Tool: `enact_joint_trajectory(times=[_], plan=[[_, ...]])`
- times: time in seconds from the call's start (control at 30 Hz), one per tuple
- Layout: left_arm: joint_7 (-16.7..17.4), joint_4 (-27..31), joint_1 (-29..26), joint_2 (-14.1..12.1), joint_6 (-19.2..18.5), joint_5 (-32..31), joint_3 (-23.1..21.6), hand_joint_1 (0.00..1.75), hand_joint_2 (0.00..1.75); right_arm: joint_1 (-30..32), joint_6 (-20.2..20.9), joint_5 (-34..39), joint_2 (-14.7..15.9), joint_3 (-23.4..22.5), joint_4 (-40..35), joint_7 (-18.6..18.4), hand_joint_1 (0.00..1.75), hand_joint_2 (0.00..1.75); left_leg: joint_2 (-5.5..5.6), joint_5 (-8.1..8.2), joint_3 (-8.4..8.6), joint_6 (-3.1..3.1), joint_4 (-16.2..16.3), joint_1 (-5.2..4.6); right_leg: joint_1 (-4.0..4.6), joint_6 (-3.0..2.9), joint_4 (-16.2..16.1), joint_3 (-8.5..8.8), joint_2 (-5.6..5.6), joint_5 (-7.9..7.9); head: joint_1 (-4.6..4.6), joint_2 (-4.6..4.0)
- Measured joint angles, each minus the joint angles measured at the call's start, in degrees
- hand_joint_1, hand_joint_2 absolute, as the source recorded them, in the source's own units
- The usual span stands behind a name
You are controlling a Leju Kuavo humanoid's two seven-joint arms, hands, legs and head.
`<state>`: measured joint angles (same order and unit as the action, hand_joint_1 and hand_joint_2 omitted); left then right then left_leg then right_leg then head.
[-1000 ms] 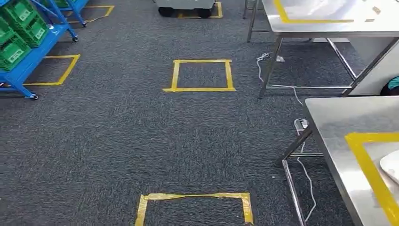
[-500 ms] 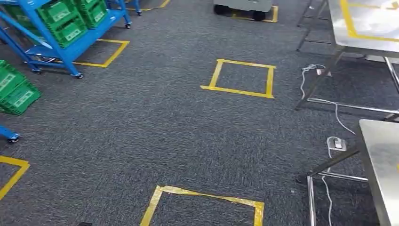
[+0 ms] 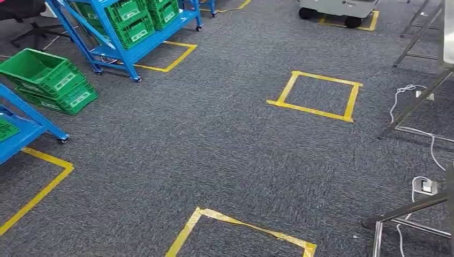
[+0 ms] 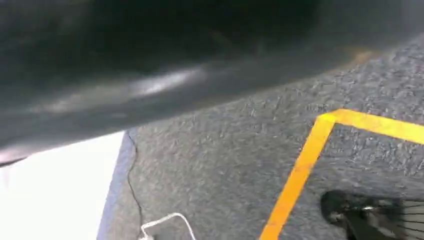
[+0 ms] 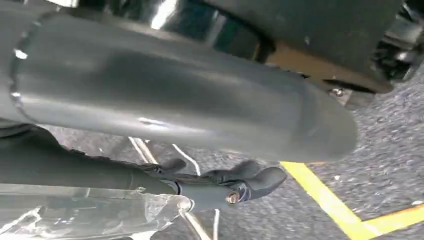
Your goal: Take the parts from the cabinet and place them on the table.
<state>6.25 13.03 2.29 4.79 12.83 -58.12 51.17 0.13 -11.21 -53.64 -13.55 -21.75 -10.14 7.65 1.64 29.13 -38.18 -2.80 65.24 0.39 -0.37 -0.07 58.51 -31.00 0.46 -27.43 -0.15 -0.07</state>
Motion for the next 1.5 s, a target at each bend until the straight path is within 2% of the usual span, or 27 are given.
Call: enact_joint_trajectory(times=[0.07, 0.1, 0.17, 0.2, 0.23, 0.27, 0.4, 0.47, 0.53, 0.6, 0.67, 0.7, 0.73, 0.77, 0.9, 0.97, 1.0, 1.07, 1.1, 1.13, 1.2, 1.23, 1.27, 1.4, 1.43, 1.47, 1.5], plan=[[0.0, 0.0, 0.2, 0.0, 0.0, -0.1, 0.0, 0.0, 0.0, 0.2, 0.0, 0.0, 0.0, 0.0, 0.0, 0.0, 0.0, 0.0, -0.94, 3.52, -4.03, -0.18, 9.0, 0.08, 0.2, -0.2, 0.0, -0.1, -2.11, -0.13, 0.0, 0.0], [0.0, 0.0, 0.0, 0.0, -0.1, -0.1, 0.0, 0.0, 0.0, 0.1, 0.0, 0.0, 0.0, 0.0, 0.0, 0.0, 0.0, 0.0, -1.02, 3.02, -4.12, -0.22, 9.6, 0.13, 0.21, -0.2, 0.0, -0.08, -2.94, -0.14, 0.0, 0.0], [0.0, 0.0, -0.2, 0.0, -0.2, -0.2, 0.0, 0.0, 0.0, 0.0, 0.0, 0.0, 0.0, 0.0, 0.0, 0.0, 0.0, 0.0, -1.32, -0.9, -0.65, -0.15, 3.4, 0.12, 0.2, -0.13, 0.0, 0.04, -4.32, -0.26, -0.04, 0.0], [-0.1, 0.0, -0.2, -0.1, -0.2, -0.2, 0.0, 0.0, 0.0, -0.1, 0.0, 0.0, 0.0, 0.0, 0.0, 0.0, 0.0, 0.0, -2.52, -3.32, 2.47, 0.02, -2.2, 0.07, 0.19, 0.03, 0.0, 0.23, -5.04, -0.37, -0.02, 0.0], [-0.1, 0.0, -0.1, -0.1, -0.2, -0.2, 0.0, 0.0, 0.0, -0.1, 0.0, 0.0, 0.0, 0.0, 0.0, 0.0, 0.0, 0.0, -5.71, -4.78, 5.29, 0.26, -7.0, -0.11, 0.4, 0.31, 0.0, 0.45, -5.6, -0.54, -0.04, 0.0], [-0.1, 0.0, 0.2, -0.1, -0.2, -0.3, 0.0, 0.0, 0.0, 0.0, 0.0, 0.0, 0.0, 0.0, 0.0, 0.0, 0.0, 0.0, -6.49, -4.38, 5.96, 0.48, -8.9, -0.53, 0.92, 0.79, 0.5, 0.28, -6.22, -1.0, -0.26, 0.0], [-0.1, -0.1, -0.1, -0.1, -0.2, -0.3, 0.0, 0.0, 0.0, -0.3, 0.0, -0.1, 0.0, 0.0, 0.0, 0.0, 0.0, 0.0, -3.52, -4.69, 5.68, 1.97, -9.1, -0.39, 0.76, 1.88, -0.2, 1.4, -8.28, -1.21, -0.04, 0.0], [-0.1, -0.1, -0.2, 0.0, -0.2, -0.3, 0.0, 0.0, 0.0, -0.4, 0.0, -0.1, 0.0, 0.0, 0.0, 0.0, 0.0, 0.0, -2.48, -4.95, 5.75, 2.55, -9.1, 0.12, 0.36, 2.55, 3.3, -0.31, -2.32, -3.73, 0.5, 0.02], [-0.1, -0.1, 0.2, -0.1, -0.2, -0.3, 0.0, 0.0, 0.0, -0.1, 0.0, 0.0, 0.0, 0.0, 0.0, 0.0, 0.0, 0.0, -0.86, -5.01, 5.58, 2.85, -9.1, 0.17, 0.25, 2.86, 13.3, -4.97, -0.78, -8.38, 0.66, 0.0], [-0.1, -0.1, 0.1, -0.1, -0.3, -0.3, 0.0, 0.0, 0.0, 0.1, 0.0, 0.0, 0.0, 0.0, 0.0, -0.1, 0.0, 0.0, 0.81, -5.03, 5.58, 2.84, -9.1, 0.16, 0.25, 2.95, 18.3, -7.91, -0.67, -9.16, 0.63, 0.0], [-0.1, -0.2, 0.0, -0.1, -0.4, -0.5, 0.0, 0.0, 0.0, 0.0, 0.0, -0.1, 0.0, 0.0, 0.0, -0.1, 0.0, 0.0, 2.58, -5.1, 5.67, 2.71, -9.1, 0.29, 0.14, 2.87, 13.2, -6.0, -0.51, -5.0, 0.63, 0.0], [-0.1, -0.2, 0.0, 0.0, -0.5, -0.6, 0.0, 0.0, 0.0, 0.0, 0.0, -0.1, 0.0, 0.0, 0.0, -0.1, 0.0, 0.0, 3.61, -5.12, 5.74, 2.49, -9.0, 0.48, -0.06, 2.88, 7.4, -3.38, 0.37, -1.85, 0.63, 0.0], [-0.1, -0.2, 0.0, 0.0, -0.5, -0.6, 0.0, 0.0, 0.0, 0.0, 0.0, -0.1, 0.0, 0.0, 0.0, -0.1, 0.0, 0.0, 4.45, -5.11, 5.67, 2.08, -8.9, 0.56, -0.51, 3.11, 2.4, -1.02, 3.01, 0.32, 0.68, 0.0], [-0.1, -0.2, 0.1, -0.2, -0.5, -0.7, 0.0, 0.0, 0.0, 0.0, 0.1, -0.1, 0.0, 0.0, 0.0, -0.1, 0.0, 0.0, 5.16, -5.1, 5.31, 1.61, -8.6, 0.28, -1.02, 3.25, 0.6, -0.42, 6.8, -0.72, 0.79, 0.02], [-0.1, -0.2, -0.3, -0.4, -0.6, -0.8, 0.0, 0.0, 0.0, 0.0, 0.1, -0.2, 0.0, 0.0, 0.1, -0.1, 0.0, 0.0, 8.0, -6.21, 4.35, -0.1, -9.3, 0.87, -0.71, 1.53, 0.5, -0.11, 3.97, -0.16, 0.57, 0.02], [-0.1, -0.2, -0.3, -0.2, -0.7, -0.9, 0.0, 0.0, 0.0, -0.1, 0.0, -0.2, -0.1, 0.0, 0.1, 0.0, 0.0, 0.0, 1.57, -4.12, 3.13, -0.26, -6.6, 0.29, -0.7, 0.66, 0.2, -0.03, 2.23, 0.11, -0.05, 0.02], [-0.1, -0.2, 0.0, -0.2, -0.7, -0.9, 0.0, 0.0, 0.0, 0.0, 0.1, -0.3, -0.1, 0.0, 0.1, 0.0, 0.0, 0.0, -0.04, -1.65, 1.05, -0.37, -2.3, 0.21, -0.49, 0.49, 0.2, -0.08, 1.25, 0.1, -0.17, 0.0], [-0.1, -0.2, 0.4, -0.2, -0.7, -1.0, 0.0, 0.0, 0.0, 0.3, 0.0, -0.4, -0.1, 0.0, 0.1, 0.0, 0.0, 0.0, -0.98, 2.46, -3.57, -0.42, 7.5, 0.24, -0.21, 0.21, 0.2, -0.11, -1.11, -0.08, -0.13, 0.02], [-0.1, -0.2, 0.3, -0.2, -0.8, -1.0, 0.0, 0.0, 0.0, 0.2, 0.0, -0.4, -0.1, 0.0, 0.1, 0.0, 0.0, 0.0, -1.01, 2.84, -4.68, -0.44, 10.0, 0.24, -0.15, 0.17, 0.2, -0.1, -2.06, -0.12, -0.15, 0.02], [-0.1, -0.2, 0.1, -0.2, -0.9, -1.0, 0.0, 0.0, 0.0, 0.2, 0.0, -0.4, -0.1, 0.0, 0.1, 0.0, 0.0, 0.0, -1.01, 1.72, -4.23, -0.4, 9.4, 0.23, -0.13, 0.11, 0.2, -0.05, -2.9, -0.19, -0.15, 0.02], [-0.1, -0.2, 0.0, -0.2, -1.0, -1.1, 0.0, 0.0, 0.0, 0.0, 0.0, -0.5, -0.1, 0.0, 0.1, 0.0, 0.0, 0.0, -1.68, -2.83, 0.08, -0.16, 1.3, 0.21, -0.14, 0.25, 0.2, 0.2, -4.34, -0.35, -0.15, 0.02], [0.0, -0.2, 0.0, -0.3, -1.0, -1.1, 0.0, 0.0, 0.0, 0.0, 0.0, -0.5, -0.1, 0.0, 0.1, 0.0, 0.0, 0.0, -3.51, -4.88, 2.96, 0.04, -3.9, 0.12, -0.12, 0.44, 0.2, 0.41, -4.96, -0.49, -0.2, 0.02], [0.1, -0.2, 0.2, -0.3, -1.0, -1.0, 0.0, 0.0, 0.0, 0.0, 0.0, -0.5, -0.1, 0.0, 0.1, 0.0, 0.0, 0.0, -7.2, -5.19, 5.11, 0.19, -7.7, -0.23, 0.35, 0.81, 0.3, 0.6, -5.52, -0.75, -0.26, 0.0], [0.2, -0.3, 0.1, -0.2, -1.1, -1.0, 0.0, 0.0, 0.0, -0.2, 0.0, -0.5, -0.1, 0.0, 0.1, 0.1, 0.0, 0.0, -4.31, -5.04, 4.75, 1.81, -8.4, -0.5, 0.68, 1.89, -0.2, 1.49, -7.99, -1.22, 0.02, 0.0], [0.2, -0.3, 0.1, -0.2, -1.1, -1.0, 0.0, 0.0, 0.0, -0.2, 0.0, -0.5, -0.1, 0.0, 0.1, 0.1, 0.0, 0.0, -3.52, -5.38, 5.06, 2.31, -8.7, 0.06, 0.38, 2.49, -0.1, 1.26, -6.99, -1.55, 0.11, 0.0], [0.2, -0.3, 0.1, -0.1, -1.1, -1.0, 0.0, 0.0, 0.0, -0.2, 0.0, -0.6, -0.1, 0.0, 0.1, 0.2, 0.0, 0.0, -3.03, -5.4, 5.06, 2.54, -8.8, 0.15, 0.39, 2.79, 1.7, 0.7, -3.85, -2.94, 0.29, 0.0], [0.3, -0.3, 0.2, -0.1, -1.1, -1.0, 0.0, 0.0, 0.0, -0.2, 0.0, -0.6, -0.1, 0.0, 0.1, 0.2, 0.0, 0.0, -2.48, -5.53, 4.97, 2.91, -8.7, 0.18, 0.28, 2.88, 5.3, -0.81, -2.06, -5.02, 0.35, 0.0]])
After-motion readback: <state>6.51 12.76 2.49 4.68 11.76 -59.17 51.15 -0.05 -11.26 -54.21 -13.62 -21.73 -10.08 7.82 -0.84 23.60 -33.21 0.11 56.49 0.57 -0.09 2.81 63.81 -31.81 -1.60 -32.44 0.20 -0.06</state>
